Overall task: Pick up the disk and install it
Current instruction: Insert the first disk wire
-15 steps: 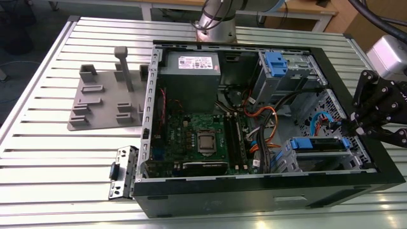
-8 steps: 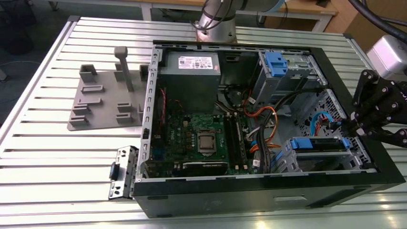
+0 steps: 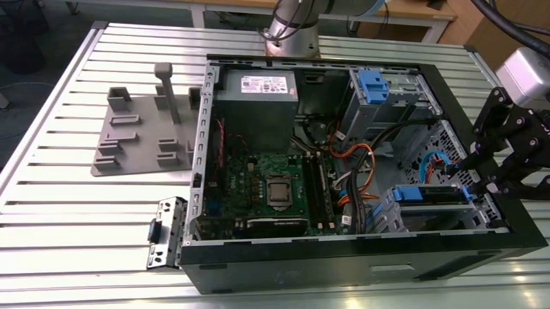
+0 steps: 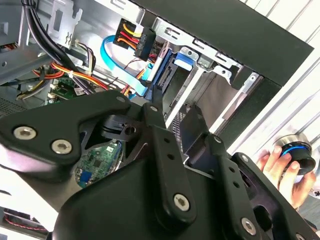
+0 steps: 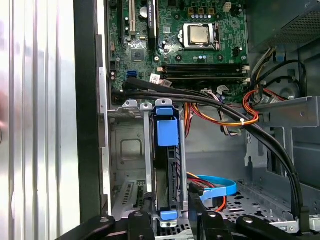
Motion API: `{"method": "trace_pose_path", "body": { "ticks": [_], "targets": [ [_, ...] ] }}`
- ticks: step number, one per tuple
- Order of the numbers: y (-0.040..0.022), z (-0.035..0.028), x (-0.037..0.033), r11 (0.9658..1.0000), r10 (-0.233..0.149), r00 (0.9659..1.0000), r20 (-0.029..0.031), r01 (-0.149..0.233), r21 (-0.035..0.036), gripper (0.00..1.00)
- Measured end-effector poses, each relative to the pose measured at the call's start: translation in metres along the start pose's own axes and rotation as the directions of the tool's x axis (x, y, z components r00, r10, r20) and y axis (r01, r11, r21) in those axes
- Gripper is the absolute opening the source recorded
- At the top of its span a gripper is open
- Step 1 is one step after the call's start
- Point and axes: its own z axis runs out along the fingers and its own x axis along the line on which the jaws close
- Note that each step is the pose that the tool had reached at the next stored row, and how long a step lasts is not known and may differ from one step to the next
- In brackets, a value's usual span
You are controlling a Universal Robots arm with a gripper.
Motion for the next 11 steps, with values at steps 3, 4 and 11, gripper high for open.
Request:
{"method": "trace_pose_path", "body": {
  "ticks": [3, 4, 11],
  "targets": [
    [-0.0010, 0.0002, -0.0024, 1.0000, 0.000, 1.0000, -0.0006, 0.000, -0.0001, 0.41],
    [-0.0016, 0.0003, -0.0042, 1.0000, 0.000, 1.0000, -0.0007, 0.000, 0.0000, 0.41],
    [-0.0081, 0.0027, -0.0163, 1.0000, 0.000, 1.0000, -0.0035, 0.000, 0.0001, 0.41]
  ]
}}
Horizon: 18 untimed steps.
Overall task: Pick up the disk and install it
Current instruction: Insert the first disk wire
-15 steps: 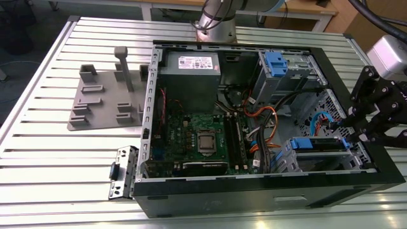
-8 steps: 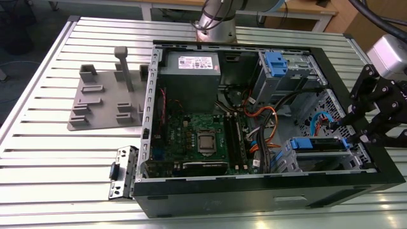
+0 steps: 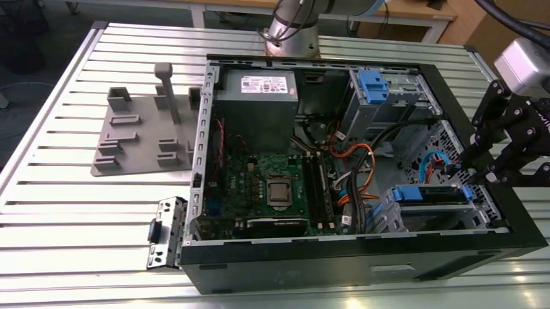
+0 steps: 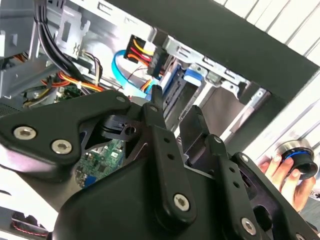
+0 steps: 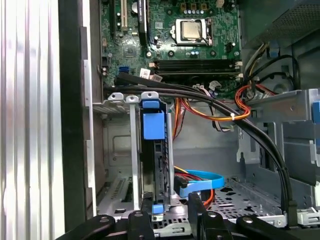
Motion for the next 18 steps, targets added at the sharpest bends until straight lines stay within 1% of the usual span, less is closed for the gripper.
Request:
{"method": "trace_pose_path", "body": {
  "ticks": [4, 13, 15, 18],
  "targets": [
    [-0.0044, 0.0037, -0.0064, 1.0000, 0.000, 1.0000, -0.0015, 0.000, 0.0001, 0.41],
    [-0.0098, 0.0158, -0.0170, 1.0000, -0.002, 1.0000, -0.0039, 0.002, 0.0000, 0.41],
    [-0.0106, 0.0193, -0.0186, 1.0000, -0.003, 1.0000, -0.0057, 0.003, 0.0000, 0.41],
    [-0.0111, 0.0245, -0.0192, 0.9999, -0.011, 0.9999, -0.0116, 0.011, -0.0004, 0.41]
  ]
}}
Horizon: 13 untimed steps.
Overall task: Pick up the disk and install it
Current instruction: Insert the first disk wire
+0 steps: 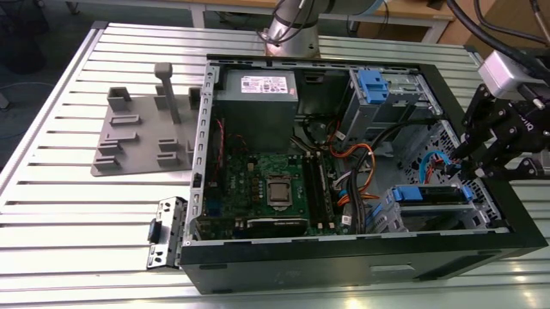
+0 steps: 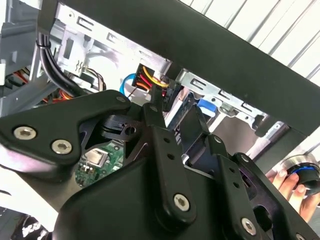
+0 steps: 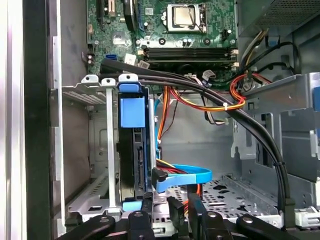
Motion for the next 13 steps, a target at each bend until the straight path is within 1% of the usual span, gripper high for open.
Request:
{"method": "trace_pose_path", "body": {
  "ticks": [2, 4, 10, 11, 12, 13],
  "targets": [
    [-0.0008, 0.0016, -0.0009, 1.0000, -0.003, 1.0000, -0.0015, 0.003, -0.0001, 0.41],
    [-0.0021, 0.0018, -0.0016, 1.0000, -0.004, 1.0000, -0.0014, 0.004, -0.0002, 0.41],
    [-0.0025, 0.0018, -0.0016, 1.0000, -0.004, 1.0000, -0.0014, 0.004, -0.0002, 0.41],
    [-0.0026, 0.0018, -0.0016, 1.0000, -0.004, 1.0000, -0.0013, 0.004, -0.0002, 0.40],
    [-0.0027, 0.0018, -0.0016, 1.0000, -0.004, 1.0000, -0.0014, 0.004, -0.0002, 0.34],
    [-0.0028, 0.0018, -0.0016, 1.0000, -0.004, 1.0000, -0.0013, 0.004, -0.0002, 0.34]
  ]
}}
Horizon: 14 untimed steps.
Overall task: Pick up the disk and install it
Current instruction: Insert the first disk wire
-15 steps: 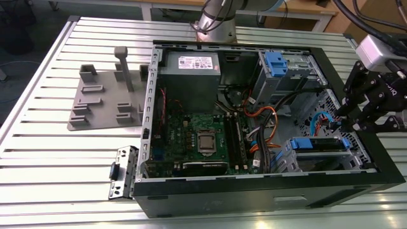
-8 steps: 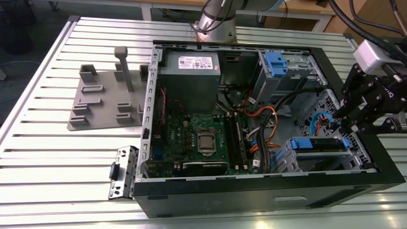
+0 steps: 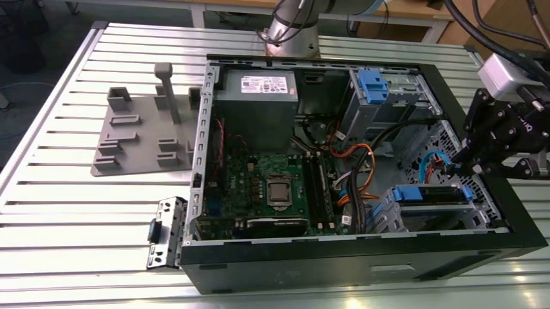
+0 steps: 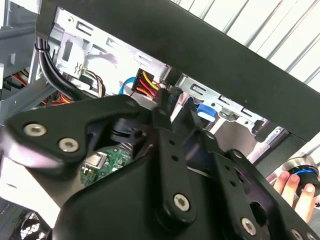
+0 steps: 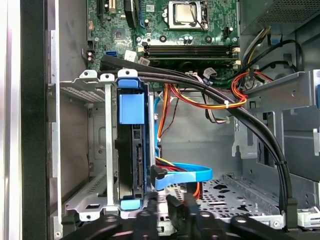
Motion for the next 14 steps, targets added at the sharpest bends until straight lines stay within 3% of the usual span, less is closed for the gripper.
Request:
{"method": "trace_pose_path", "body": {
  "ticks": [1, 5, 14],
  "targets": [
    [-0.0001, 0.0000, 0.0000, 1.0000, 0.000, 1.0000, 0.0000, 0.000, 0.0000, 0.27],
    [-0.0003, 0.0000, 0.0000, 1.0000, 0.000, 1.0000, -0.0001, 0.000, 0.0000, 0.18],
    [-0.0008, 0.0000, 0.0006, 1.0000, 0.000, 1.0000, 0.0001, 0.000, 0.0001, 0.18]
  ]
}}
